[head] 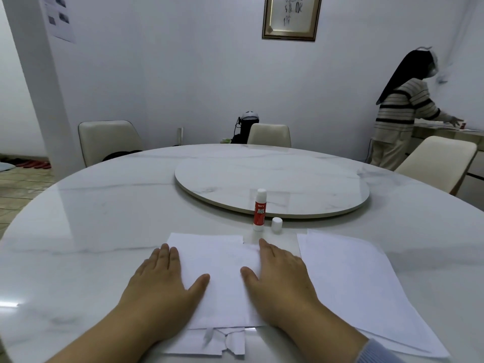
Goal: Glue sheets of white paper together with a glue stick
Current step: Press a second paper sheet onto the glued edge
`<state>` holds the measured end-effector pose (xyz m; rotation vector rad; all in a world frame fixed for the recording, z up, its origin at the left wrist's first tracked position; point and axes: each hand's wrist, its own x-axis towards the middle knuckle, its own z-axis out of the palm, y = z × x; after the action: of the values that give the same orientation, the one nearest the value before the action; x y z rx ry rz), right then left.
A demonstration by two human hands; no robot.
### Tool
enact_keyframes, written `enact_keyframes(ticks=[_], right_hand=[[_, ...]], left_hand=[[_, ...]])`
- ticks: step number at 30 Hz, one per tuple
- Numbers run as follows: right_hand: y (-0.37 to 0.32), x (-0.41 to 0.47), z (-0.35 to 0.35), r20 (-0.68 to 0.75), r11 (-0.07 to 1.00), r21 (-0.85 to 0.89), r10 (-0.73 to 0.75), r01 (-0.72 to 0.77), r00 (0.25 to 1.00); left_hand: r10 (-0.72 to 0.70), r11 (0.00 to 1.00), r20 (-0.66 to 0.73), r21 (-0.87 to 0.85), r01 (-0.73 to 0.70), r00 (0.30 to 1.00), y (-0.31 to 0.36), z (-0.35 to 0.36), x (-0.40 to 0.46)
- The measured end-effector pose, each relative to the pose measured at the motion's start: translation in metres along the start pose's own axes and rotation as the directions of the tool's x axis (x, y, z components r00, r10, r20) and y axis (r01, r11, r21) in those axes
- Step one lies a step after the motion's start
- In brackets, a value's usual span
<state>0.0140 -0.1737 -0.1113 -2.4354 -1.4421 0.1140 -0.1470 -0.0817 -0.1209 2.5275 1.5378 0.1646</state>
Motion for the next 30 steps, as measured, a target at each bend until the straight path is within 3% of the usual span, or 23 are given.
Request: enact_keyframes(ticks=[3, 6, 8, 10, 13, 20, 25, 30], right_hand=[[-0.002, 0.000, -0.008, -0.067, 0.986, 0.162, 0.046, -0.035, 0.997], [-0.002, -0.001, -0.015, -0.067, 0.844, 0.534, 0.103, -0.052, 0.992], [-0.001, -0.001, -0.020, -0.118, 0.780, 0.622, 0.175, -0.065, 0.977], [0.002, -0.002, -0.025, -0.130, 0.732, 0.673, 0.266, -0.112, 0.955], [0.006, -0.004, -0.030, -0.098, 0.751, 0.649, 0.247, -0.126, 0.964], [0.025, -0.004, -0.051, -0.257, 0.720, 0.692, 0.165, 0.062, 0.952], [0.044, -0.004, -0.068, -0.269, 0.562, 0.822, 0.241, 0.092, 0.932], [0.059, -0.003, -0.078, -0.226, 0.372, 0.924, 0.335, 0.092, 0.915]], left_hand=[[-0.002, 1.000, -0.015, -0.020, 0.002, 1.000, 0.000, 0.001, 0.000], [-0.001, 0.999, -0.030, -0.034, 0.000, 1.000, 0.000, 0.002, 0.000], [-0.004, 0.999, -0.029, -0.040, 0.002, 1.000, 0.000, 0.002, 0.000], [-0.008, 0.998, -0.031, -0.057, 0.006, 0.999, 0.000, 0.003, 0.000], [-0.029, 0.988, -0.052, -0.155, 0.021, 0.998, -0.002, 0.002, 0.003], [-0.077, 0.898, -0.081, -0.438, 0.034, 0.994, -0.004, -0.004, 0.005], [-0.085, 0.786, -0.173, -0.618, -0.041, 0.981, -0.002, -0.010, 0.002], [-0.037, 0.852, -0.180, -0.520, -0.063, 0.983, -0.009, -0.006, 0.008]])
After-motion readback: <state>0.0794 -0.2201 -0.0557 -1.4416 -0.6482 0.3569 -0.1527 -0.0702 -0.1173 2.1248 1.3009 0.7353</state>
